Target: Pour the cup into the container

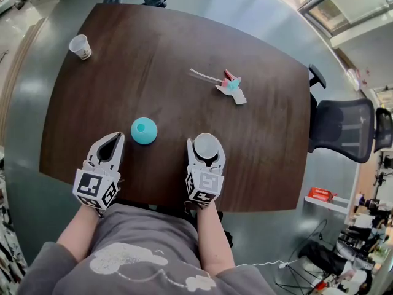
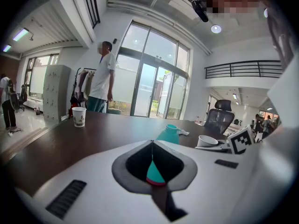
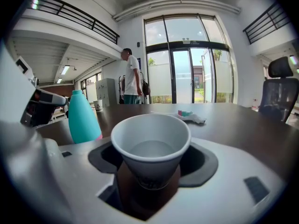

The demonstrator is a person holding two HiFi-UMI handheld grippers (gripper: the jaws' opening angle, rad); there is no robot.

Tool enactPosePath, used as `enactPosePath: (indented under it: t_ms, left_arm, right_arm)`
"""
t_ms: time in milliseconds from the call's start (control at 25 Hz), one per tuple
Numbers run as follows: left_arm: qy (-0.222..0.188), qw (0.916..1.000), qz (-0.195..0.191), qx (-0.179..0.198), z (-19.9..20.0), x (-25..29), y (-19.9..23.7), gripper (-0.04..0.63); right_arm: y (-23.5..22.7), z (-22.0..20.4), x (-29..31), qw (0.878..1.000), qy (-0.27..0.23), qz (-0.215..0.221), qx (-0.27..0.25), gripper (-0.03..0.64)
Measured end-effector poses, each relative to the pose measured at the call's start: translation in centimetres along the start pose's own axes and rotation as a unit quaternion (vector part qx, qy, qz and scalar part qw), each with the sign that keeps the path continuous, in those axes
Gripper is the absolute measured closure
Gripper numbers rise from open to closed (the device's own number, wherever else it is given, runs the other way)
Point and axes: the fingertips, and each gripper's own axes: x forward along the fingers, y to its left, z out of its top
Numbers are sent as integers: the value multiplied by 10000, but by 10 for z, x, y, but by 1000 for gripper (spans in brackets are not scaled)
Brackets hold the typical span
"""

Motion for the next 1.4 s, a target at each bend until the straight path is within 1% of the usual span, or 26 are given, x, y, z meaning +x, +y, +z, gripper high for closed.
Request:
enactPosePath:
  t_ms: [240,880,1120,1280,1320,1400]
  left_arm:
    - [-31,10000,-37,-55,-1,1,0,588]
    - [-136,9998,-154,-72,3,-6,-2,588]
    - [-181,9998,-111,3,2,-8,-4,586]
    - [-140,9993,-321,147,-1,-5,-17,586]
    - [-128,9991,-378,170,-1,-5,-20,579]
    - [-126,9987,-462,185,0,-5,-25,527]
  right_arm:
    - [0,0,0,10000,-25,-32,-49,308]
    - [1,2,-2,9999,28,-51,-120,311]
    - [4,18,-14,9999,-137,28,-82,311]
    - [4,27,-21,9997,-210,50,-60,311]
    - [4,29,-23,9997,-226,54,-63,311]
    - [5,31,-27,9997,-238,60,-68,311]
